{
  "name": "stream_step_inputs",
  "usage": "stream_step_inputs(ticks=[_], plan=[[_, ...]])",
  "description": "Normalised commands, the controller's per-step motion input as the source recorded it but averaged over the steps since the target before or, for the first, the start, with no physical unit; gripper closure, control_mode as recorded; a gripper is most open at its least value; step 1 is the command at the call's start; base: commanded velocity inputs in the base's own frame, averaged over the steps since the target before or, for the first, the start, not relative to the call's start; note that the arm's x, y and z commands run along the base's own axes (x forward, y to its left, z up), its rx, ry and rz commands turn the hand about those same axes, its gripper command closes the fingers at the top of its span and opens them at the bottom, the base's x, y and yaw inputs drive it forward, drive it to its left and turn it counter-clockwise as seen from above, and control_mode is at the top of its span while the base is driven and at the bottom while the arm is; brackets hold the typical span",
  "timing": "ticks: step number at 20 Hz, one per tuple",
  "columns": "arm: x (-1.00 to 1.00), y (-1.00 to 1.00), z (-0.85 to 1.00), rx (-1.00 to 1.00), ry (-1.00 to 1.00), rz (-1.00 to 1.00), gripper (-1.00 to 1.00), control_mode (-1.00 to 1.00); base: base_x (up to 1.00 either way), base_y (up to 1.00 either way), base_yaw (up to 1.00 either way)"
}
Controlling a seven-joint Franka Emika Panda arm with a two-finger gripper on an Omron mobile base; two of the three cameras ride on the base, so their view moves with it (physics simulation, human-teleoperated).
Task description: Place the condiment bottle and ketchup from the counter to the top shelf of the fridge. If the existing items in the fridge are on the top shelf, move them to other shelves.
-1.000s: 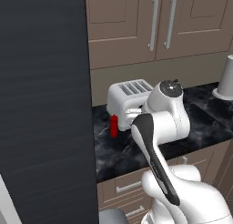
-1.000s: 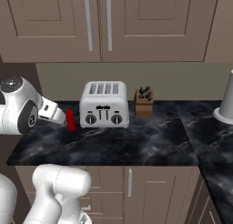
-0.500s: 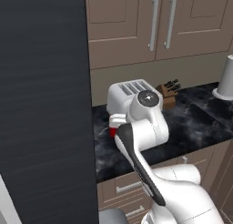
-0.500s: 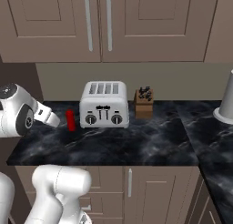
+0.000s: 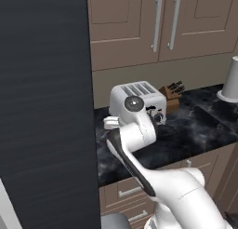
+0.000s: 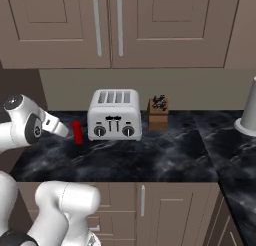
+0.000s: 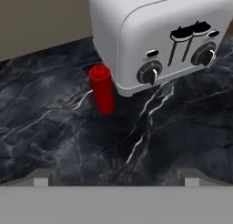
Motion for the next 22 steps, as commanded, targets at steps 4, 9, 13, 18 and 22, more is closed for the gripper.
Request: stream_step_inputs(ticks=[4, 9, 13, 18, 22], plan=[[0.46, 0.0, -0.27, -0.03, 0.04, -0.01, -1.0, -1.0, 0.0, 0.0, 0.0], [0.47, 0.0, -0.23, -0.01, 0.02, -0.03, -1.0, -1.0, 0.0, 0.0, 0.0], [0.51, 0.02, -0.23, 0.0, 0.02, -0.05, -1.0, -1.0, 0.0, 0.0, 0.0], [0.39, 0.0, -0.27, -0.02, 0.05, -0.06, -1.0, -1.0, 0.0, 0.0, 0.0], [0.19, 0.06, -0.2, -0.06, 0.09, -0.03, -1.0, -1.0, 0.0, 0.0, 0.0]])
